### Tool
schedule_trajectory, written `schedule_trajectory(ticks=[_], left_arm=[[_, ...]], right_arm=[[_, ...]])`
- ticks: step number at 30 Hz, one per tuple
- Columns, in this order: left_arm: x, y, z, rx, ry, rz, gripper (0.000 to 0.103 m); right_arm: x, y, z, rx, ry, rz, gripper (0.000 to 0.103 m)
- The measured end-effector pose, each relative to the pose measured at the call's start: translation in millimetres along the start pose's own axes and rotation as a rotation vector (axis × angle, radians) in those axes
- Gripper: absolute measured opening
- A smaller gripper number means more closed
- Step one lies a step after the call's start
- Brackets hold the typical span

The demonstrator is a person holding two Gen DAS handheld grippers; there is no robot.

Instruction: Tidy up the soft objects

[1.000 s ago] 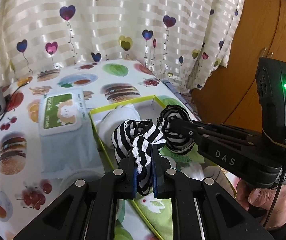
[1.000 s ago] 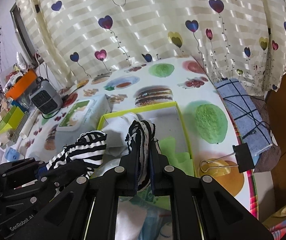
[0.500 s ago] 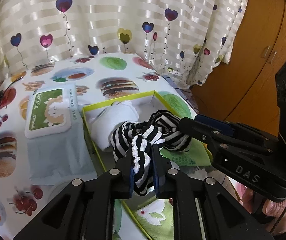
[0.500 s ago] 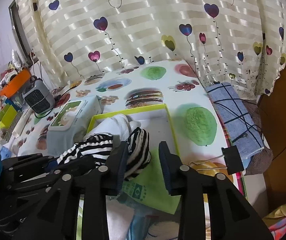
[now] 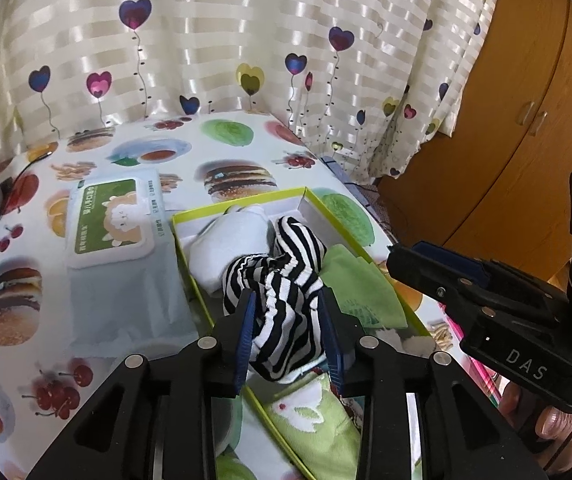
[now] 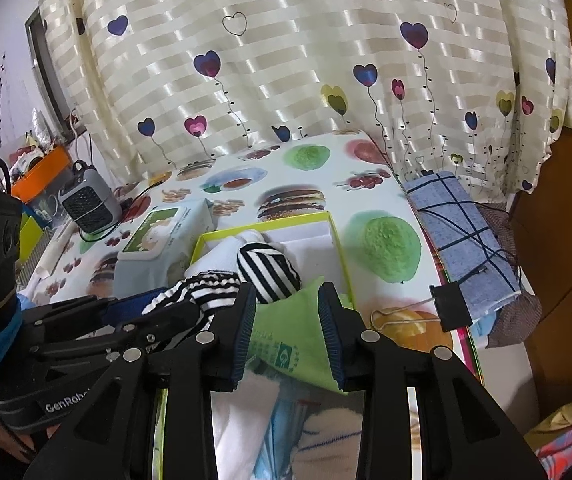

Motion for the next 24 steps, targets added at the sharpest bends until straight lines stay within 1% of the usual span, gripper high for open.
schedule_trajectory(ticks=[7, 16, 21, 24], left_arm=[[6, -6, 25, 0.030, 0.001, -0.009, 0.030], [20, -26, 64, 0.067, 0.008, -0.029, 0.030], [26, -38, 79, 0.078, 0.004, -0.027, 0.030], [29, -48, 88, 0.082, 0.005, -0.030, 0.030]], right_arm=[[-7, -11, 20, 0.006, -0.010, 0.010, 0.034], [-27, -28, 54, 0.024, -0.009, 0.042, 0.034], [-36, -37, 70, 0.033, -0.010, 0.054, 0.042], [-42, -44, 78, 0.033, -0.013, 0.066, 0.042]])
Point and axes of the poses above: each gripper's, at about its wrist camera, not at the fingertips, and z roughly against the way its jaws point, x to its right, y to its top, the point moved 4 cm from there along -z, roughly the way its jaws point, and after that the axes turned 3 degrees about -x, right-handed, at the moved point
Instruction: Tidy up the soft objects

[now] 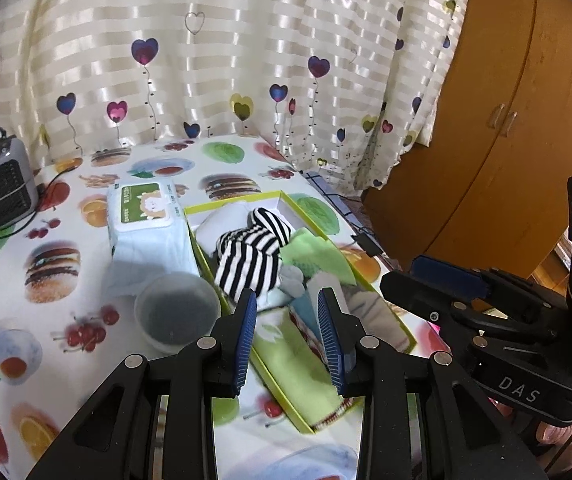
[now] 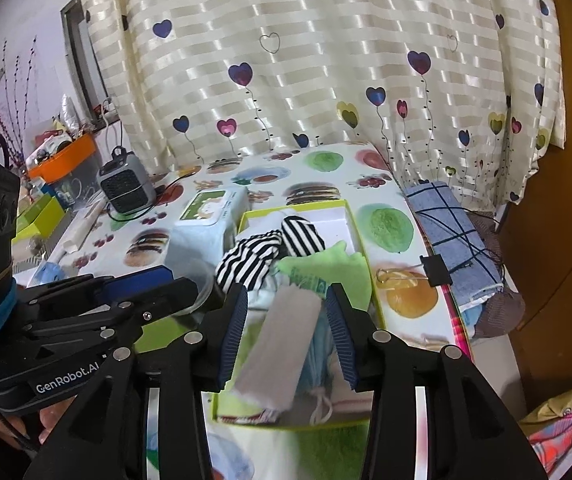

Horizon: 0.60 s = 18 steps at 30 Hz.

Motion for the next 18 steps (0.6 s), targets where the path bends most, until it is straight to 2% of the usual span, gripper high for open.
schedule_trajectory(ticks=[18], left_arm=[[-1, -55, 48, 0.016, 0.088, 0.002, 0.030]], right_arm=[[-37, -44, 26, -0.031, 0.002, 0.076, 0.043]])
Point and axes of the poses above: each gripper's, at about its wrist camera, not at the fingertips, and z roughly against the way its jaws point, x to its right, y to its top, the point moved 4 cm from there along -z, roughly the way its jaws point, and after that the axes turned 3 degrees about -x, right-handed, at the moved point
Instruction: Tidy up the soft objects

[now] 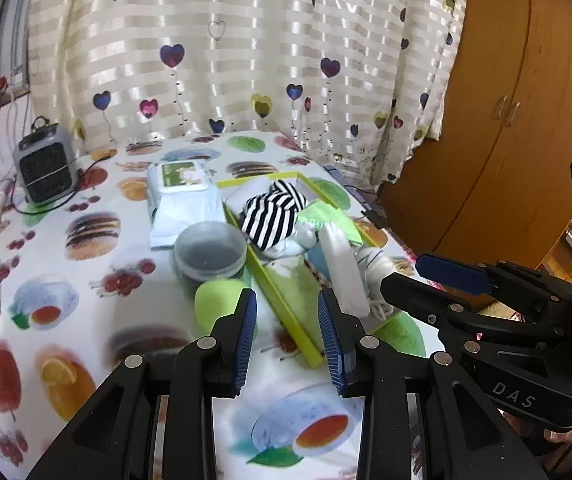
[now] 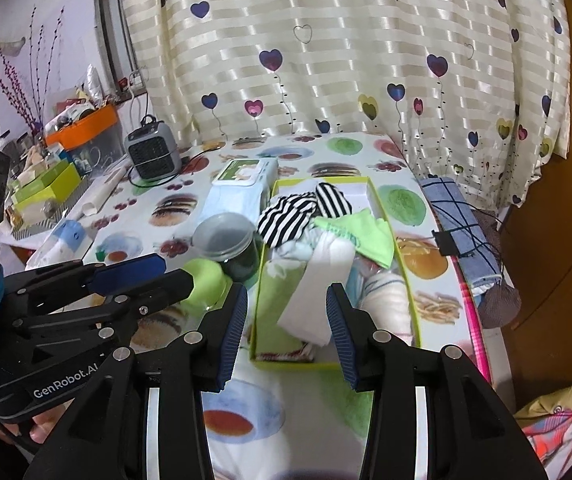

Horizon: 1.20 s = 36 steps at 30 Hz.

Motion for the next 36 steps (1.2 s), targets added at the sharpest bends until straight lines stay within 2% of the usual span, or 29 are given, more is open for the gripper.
schedule_trajectory(ticks=[15, 23, 36], left_arm=[[1, -32, 12, -0.006, 0.021, 0.013, 0.030], [1, -36, 11, -0.016, 0.020, 0.012, 0.030], [-8, -37, -2, -0.037, 0.069, 0.025, 0.030]], right_arm=[[-9, -22, 7, -0.016, 0.002, 0.017, 0.043], [-10, -24, 7, -0.019, 0.015, 0.013, 0.042], [-6, -27, -6, -0.042, 0.025, 0.008, 0.042]])
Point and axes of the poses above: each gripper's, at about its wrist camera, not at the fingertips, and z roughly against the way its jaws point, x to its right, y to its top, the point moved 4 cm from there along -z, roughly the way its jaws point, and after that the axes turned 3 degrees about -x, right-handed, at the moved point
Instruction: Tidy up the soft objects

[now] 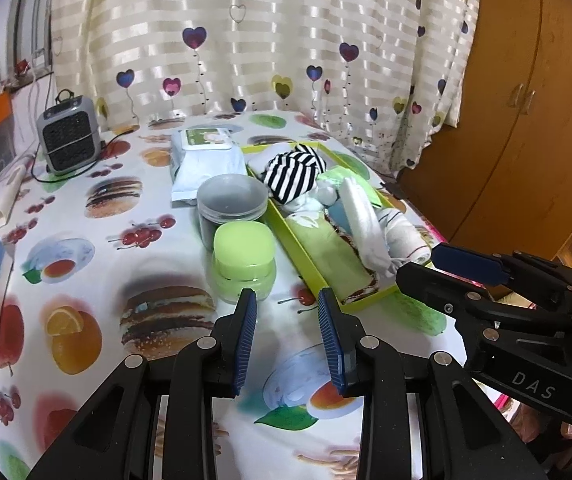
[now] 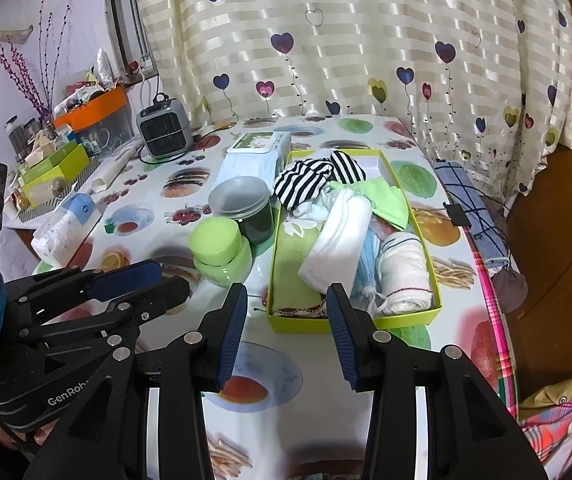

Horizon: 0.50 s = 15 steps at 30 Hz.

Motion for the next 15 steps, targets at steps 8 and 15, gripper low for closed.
schedule_trajectory(ticks=[8, 15], left_arm=[[-0.3, -1.9, -7.1, -0.009, 0.011, -0.005, 0.030], [0.7, -4.1, -10.0, -0.010, 0.000, -0.012, 0.030]], right_arm=[[3.8, -1.8, -6.5, -0.014, 0.004, 0.001, 0.042], [3.8, -3.5, -10.7, -0.025, 0.007, 0.001, 0.042]])
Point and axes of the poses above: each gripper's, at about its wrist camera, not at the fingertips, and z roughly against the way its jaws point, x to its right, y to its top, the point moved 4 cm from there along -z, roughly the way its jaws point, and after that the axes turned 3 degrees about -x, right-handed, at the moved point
